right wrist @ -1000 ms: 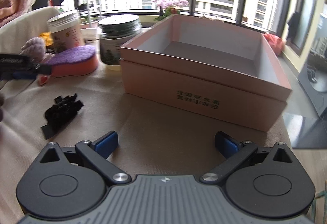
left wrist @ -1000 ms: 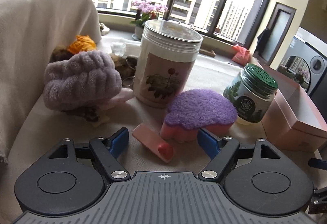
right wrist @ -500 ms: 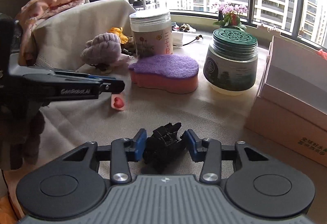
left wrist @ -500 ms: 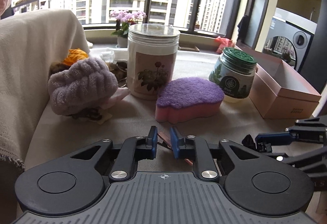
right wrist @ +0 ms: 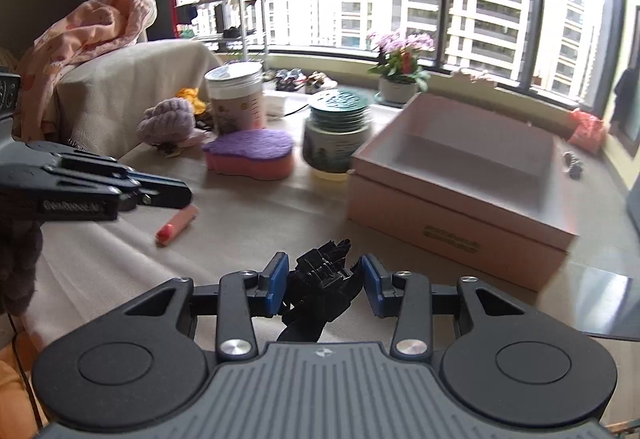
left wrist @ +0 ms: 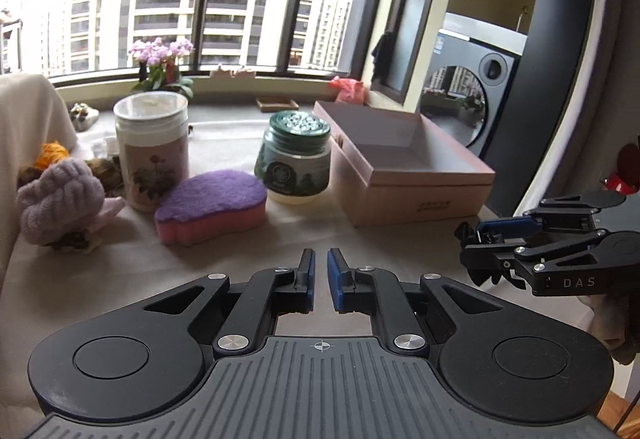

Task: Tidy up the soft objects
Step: 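Grasp the pink heart hair clip with the left tool while the right tool grasps the black claw clip, then carry both clips over the pink box and open both tools to drop them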

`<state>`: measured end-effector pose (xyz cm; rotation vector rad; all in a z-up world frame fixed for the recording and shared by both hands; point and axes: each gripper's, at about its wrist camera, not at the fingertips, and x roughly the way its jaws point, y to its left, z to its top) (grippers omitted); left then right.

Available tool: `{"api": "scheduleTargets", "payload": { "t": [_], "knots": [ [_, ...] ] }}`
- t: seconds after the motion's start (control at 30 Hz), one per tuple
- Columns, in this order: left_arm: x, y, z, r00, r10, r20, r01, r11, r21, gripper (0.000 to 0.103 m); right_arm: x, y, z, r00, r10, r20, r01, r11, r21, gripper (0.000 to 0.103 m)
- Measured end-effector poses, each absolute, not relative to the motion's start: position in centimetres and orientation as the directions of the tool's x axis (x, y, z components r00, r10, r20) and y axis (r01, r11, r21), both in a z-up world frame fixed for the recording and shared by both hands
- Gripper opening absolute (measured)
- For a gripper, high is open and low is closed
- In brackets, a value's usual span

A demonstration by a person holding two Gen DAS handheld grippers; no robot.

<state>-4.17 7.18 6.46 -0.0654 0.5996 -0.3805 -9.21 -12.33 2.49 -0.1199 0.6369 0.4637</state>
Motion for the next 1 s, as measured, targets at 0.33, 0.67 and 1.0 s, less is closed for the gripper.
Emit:
{"api": "scheduleTargets", "payload": {
  "t": [0.33,0.67,1.0],
  "knots": [
    [-3.5,9.1,3.4,0.732,-0.211,-0.648,0.21,0.974,-0.08,0.02,-8.2,-13.4,-1.0,0.735,0.338,-0.588,-0.387,0.921,0.045,0.04],
    [-4.0,9.2,1.7,0.738,-0.196,-0.646,0.198,0.978,-0.071,0.022,-7.8,-11.1,-3.1,0.739,0.329,-0.588,-0.398,0.917,0.012,0.068],
    [-3.4,7.4,1.0,0.748,-0.168,-0.642,0.185,0.982,-0.042,0.027,-7.2,-11.5,-3.4,0.727,0.316,-0.609,-0.37,0.928,0.04,0.069]
  ]
}}
